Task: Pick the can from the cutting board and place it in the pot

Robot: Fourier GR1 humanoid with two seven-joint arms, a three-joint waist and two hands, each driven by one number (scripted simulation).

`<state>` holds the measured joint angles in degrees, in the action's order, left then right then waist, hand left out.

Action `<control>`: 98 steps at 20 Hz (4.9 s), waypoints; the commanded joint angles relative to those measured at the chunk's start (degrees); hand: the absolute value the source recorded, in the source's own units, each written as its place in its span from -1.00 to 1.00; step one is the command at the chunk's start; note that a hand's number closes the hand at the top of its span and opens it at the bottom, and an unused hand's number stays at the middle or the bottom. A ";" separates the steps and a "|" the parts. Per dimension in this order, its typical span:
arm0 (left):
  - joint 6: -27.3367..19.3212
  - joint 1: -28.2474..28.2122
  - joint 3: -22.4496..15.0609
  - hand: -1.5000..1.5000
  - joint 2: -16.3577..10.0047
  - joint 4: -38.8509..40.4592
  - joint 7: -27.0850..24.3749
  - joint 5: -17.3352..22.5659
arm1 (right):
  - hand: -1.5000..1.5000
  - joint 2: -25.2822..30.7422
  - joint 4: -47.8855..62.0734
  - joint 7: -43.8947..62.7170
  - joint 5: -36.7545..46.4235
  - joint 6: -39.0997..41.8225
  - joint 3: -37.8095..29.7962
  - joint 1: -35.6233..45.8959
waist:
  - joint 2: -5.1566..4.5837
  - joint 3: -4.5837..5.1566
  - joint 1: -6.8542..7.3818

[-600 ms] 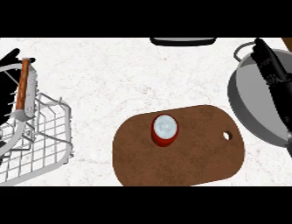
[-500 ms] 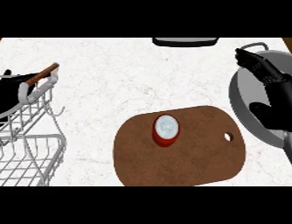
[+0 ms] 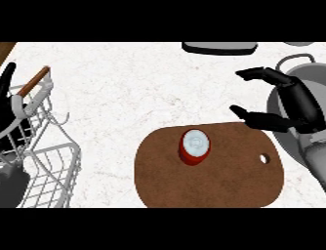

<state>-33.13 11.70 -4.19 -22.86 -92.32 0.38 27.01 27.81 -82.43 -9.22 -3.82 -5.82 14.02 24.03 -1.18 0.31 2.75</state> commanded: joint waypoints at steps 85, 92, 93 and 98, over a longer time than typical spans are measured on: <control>-5.40 0.42 -16.18 0.00 -19.17 -2.36 1.62 12.61 | 1.00 -8.79 -8.60 32.62 37.78 16.64 33.04 -6.33 | 2.44 -0.30 -6.78; -7.14 -3.35 -16.35 0.00 -18.68 -3.99 1.18 13.27 | 1.00 -9.87 -25.20 38.73 41.21 5.55 27.38 -11.32 | 3.06 -0.39 -8.50; -7.01 -1.80 -15.81 0.00 -18.77 -2.92 1.79 13.48 | 1.00 -8.61 -26.77 38.99 42.39 4.80 25.51 -10.41 | 2.60 -0.37 -9.17; -6.82 -4.78 -15.27 0.00 -19.38 -4.63 0.93 13.53 | 1.00 -7.26 -35.86 42.75 46.94 -1.15 18.83 -11.94 | 2.69 -0.36 -9.22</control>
<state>-47.13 6.11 -14.38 -35.30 -96.39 6.82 48.95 19.29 -112.07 30.88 39.93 -3.00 37.31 13.12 1.62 0.54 -5.73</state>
